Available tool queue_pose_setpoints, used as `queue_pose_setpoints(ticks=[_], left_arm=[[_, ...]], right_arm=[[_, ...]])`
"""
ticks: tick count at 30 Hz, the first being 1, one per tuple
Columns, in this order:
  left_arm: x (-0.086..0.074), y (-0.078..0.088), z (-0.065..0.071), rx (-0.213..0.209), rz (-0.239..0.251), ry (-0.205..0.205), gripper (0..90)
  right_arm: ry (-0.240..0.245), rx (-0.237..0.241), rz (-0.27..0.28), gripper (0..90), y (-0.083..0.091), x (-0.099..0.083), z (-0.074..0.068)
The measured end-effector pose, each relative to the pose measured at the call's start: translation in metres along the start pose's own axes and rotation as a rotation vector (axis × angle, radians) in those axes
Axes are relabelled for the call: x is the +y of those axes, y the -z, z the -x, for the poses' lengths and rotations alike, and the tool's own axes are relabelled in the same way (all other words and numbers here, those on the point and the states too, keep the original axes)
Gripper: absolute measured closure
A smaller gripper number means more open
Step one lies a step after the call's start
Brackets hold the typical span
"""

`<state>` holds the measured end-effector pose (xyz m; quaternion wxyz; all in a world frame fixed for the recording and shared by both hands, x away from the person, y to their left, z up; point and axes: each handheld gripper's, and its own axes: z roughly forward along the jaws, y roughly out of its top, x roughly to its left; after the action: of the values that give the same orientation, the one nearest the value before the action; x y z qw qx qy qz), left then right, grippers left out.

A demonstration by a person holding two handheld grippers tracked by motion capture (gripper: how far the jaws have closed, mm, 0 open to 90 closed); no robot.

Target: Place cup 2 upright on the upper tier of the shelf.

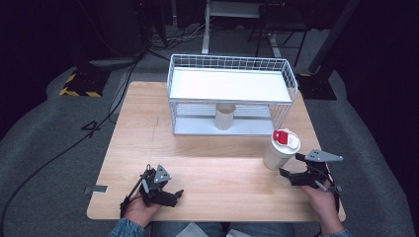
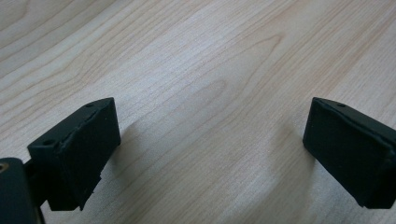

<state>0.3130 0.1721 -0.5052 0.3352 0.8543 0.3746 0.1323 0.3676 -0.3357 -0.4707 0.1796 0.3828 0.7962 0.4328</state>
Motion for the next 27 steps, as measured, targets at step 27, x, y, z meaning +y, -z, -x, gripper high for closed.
queue_pose_setpoints(ticks=[27], left_arm=[[0.000, 0.000, 0.000, 0.001, -0.002, -0.004, 4.5]], right_arm=[[-0.018, 0.067, 0.172, 0.4, -0.025, 0.014, 0.008]])
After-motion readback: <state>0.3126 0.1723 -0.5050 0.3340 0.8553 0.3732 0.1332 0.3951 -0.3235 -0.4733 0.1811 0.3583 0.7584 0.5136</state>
